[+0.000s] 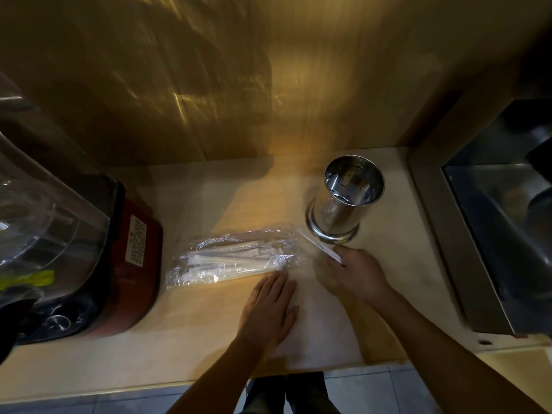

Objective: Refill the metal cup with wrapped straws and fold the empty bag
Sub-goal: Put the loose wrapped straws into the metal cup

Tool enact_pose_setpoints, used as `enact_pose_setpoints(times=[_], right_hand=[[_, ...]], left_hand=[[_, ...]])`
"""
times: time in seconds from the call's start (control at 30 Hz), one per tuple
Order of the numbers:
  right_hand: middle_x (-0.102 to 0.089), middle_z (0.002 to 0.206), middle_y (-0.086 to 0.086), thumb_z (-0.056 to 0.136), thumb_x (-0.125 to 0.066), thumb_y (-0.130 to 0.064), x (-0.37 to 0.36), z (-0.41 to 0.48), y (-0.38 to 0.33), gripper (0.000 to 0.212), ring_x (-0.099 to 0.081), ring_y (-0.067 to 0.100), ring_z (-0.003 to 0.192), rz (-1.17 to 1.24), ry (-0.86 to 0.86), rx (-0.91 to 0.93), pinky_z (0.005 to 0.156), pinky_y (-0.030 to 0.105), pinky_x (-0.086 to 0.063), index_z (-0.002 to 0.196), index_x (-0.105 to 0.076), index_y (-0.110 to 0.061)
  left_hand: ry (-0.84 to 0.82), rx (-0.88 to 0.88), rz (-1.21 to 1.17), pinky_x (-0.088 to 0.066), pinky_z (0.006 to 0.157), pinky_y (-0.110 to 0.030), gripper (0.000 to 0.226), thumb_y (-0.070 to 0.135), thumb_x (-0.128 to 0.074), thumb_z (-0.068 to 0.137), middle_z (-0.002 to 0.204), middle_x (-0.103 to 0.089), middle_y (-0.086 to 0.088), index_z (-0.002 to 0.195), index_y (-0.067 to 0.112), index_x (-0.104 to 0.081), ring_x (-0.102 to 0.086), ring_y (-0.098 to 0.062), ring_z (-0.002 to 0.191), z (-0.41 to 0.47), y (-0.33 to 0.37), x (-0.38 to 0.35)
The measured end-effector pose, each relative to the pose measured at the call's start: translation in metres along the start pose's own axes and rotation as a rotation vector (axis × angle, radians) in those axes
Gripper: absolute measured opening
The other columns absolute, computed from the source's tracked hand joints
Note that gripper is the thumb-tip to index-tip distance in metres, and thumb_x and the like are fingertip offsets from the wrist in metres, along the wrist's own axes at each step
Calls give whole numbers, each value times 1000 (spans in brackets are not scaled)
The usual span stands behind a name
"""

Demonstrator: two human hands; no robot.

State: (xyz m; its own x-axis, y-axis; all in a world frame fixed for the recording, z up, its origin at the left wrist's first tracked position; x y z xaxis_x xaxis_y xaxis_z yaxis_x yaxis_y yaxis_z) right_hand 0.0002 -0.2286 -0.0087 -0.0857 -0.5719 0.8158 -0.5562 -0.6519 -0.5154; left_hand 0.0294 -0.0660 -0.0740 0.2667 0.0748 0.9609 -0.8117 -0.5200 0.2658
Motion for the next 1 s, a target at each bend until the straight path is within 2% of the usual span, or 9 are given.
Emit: enact_pose_setpoints(times=[0.13, 0.23, 0.37, 0.43, 0.57, 0.67, 0.77, 0.9, 1.0], right_hand=[[-51, 54, -4, 91, -48, -27, 42, -6, -25, 34, -55, 21, 56, 175, 156, 68, 60, 28, -37, 58, -49, -19], [-50, 44, -8, 93, -42, -35, 74, -6, -34, 48, -54, 10, 46, 234, 213, 10, 48, 25, -35, 50, -52, -18], [-52, 46, -6, 93, -46, -28, 131, -11, -58, 33, -54, -3, 44, 478, 380, 110, 41, 10, -36, 61, -56, -23], [-55, 47, -5, 92, -49, -24, 156, -12, -65, 29, -56, -2, 48, 538, 481, 151, 41, 10, -37, 64, -57, -22], [-61, 60, 8, 91, -51, -24, 178, 3, -66, 28, -61, 14, 59, 470, 600, 133, 54, 31, -49, 69, -61, -10], [-65, 67, 20, 90, -52, -27, 168, 25, -58, 34, -64, 28, 63, 367, 569, 66, 61, 47, -53, 77, -64, 1], [-63, 66, 14, 88, -52, -36, 143, 48, -42, 39, -63, 33, 69, 140, 450, -49, 59, 39, -47, 76, -65, -2], [-49, 64, 8, 86, -53, -38, 129, 59, -24, 37, -60, 35, 73, -23, 425, -179, 58, 29, -28, 74, -64, -5], [-63, 77, 15, 84, -54, -40, 125, 63, -18, 34, -61, 36, 79, -68, 389, -198, 61, 30, -32, 77, -63, -8]], left_hand=[[-33, 2, 5, -44, 100, -40, 50, 45, -37, 87, 130, -60, -7, 123, 18, -59, -53, -25, 123, 10, -1, 0], [-26, -43, -4, -30, 107, -37, 48, 44, -38, 89, 134, -56, -7, 125, 18, -57, -50, -25, 126, 6, -2, -3], [-3, -57, -50, -19, 109, -32, 46, 41, -43, 87, 134, -56, -8, 123, 17, -58, -50, -26, 125, 5, -4, -4], [22, -54, -78, -15, 110, -30, 46, 41, -43, 87, 133, -57, -8, 122, 16, -60, -51, -25, 124, 4, -5, -3], [71, -49, -105, -16, 110, -30, 49, 43, -31, 93, 127, -62, -8, 116, 16, -65, -50, -25, 122, 4, -4, 2], [96, -61, -112, -16, 109, -29, 47, 44, -37, 91, 126, -62, -9, 114, 16, -66, -57, -25, 117, 5, -3, 5], [122, -75, -118, -21, 108, -30, 51, 46, -30, 93, 128, -60, -9, 114, 16, -66, -49, -24, 122, 5, -5, 7], [147, -99, -114, -34, 101, -34, 46, 44, -42, 88, 126, -62, -10, 112, 15, -67, -59, -27, 116, 7, -5, 4], [158, -106, -109, -35, 99, -34, 46, 44, -39, 89, 124, -63, -9, 110, 15, -68, -60, -26, 114, 7, -5, 4]])
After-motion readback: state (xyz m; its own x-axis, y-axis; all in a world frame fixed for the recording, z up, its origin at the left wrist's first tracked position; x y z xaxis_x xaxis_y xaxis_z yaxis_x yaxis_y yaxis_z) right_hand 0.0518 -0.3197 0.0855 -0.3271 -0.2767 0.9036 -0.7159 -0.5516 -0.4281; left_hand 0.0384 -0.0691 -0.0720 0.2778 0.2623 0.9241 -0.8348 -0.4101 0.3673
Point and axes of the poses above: each hand's wrist, its own z-axis towards the middle knuckle, its own x-axis out of the back of the hand, y = z × x, the point moved 9 cm from there along z, towards the middle knuckle
